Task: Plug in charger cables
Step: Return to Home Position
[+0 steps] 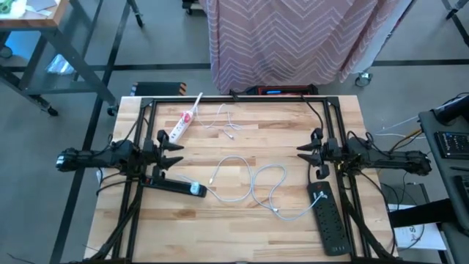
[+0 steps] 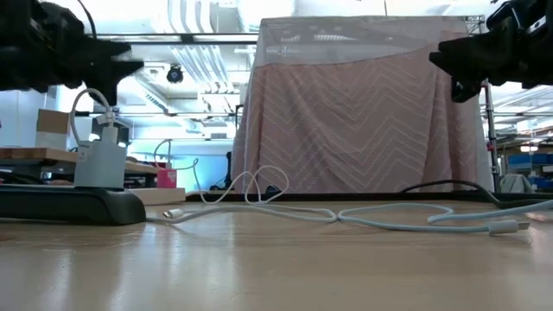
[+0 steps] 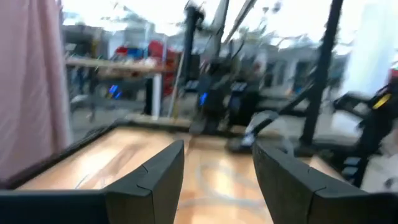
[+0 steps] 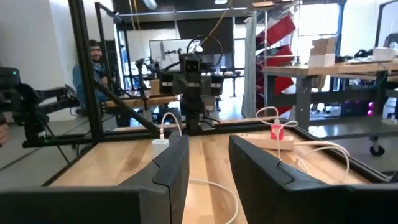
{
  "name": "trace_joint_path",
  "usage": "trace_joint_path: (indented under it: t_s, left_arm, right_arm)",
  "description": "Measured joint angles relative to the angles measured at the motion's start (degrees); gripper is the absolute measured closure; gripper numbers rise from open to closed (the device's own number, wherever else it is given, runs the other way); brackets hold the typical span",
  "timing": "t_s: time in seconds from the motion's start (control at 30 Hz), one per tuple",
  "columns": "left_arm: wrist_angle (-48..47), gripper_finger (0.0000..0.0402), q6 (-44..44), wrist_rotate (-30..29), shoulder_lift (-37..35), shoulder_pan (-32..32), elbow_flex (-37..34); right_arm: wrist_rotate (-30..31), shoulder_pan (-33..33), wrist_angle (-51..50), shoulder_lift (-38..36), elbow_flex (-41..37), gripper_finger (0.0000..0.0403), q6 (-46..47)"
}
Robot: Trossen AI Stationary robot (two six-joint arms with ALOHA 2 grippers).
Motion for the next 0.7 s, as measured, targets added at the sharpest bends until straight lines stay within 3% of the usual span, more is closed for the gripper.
trace_joint_path:
  t_s: [0.47, 0.7]
  left_arm:
    - [-5.81, 0.0223, 1.77, -1.24, 0.41, -0.01, -0.02]
    - [-6.29, 0.0235, -3.24, -1.22, 2.64, -0.01, -0.02]
  right_arm:
    - [1.07, 0.0, -4.27, 0.1, 0.0, 0.0322, -5.0]
    - [1.07, 0.0, -7.93, 0.11, 0.0, 0.0335, -4.93]
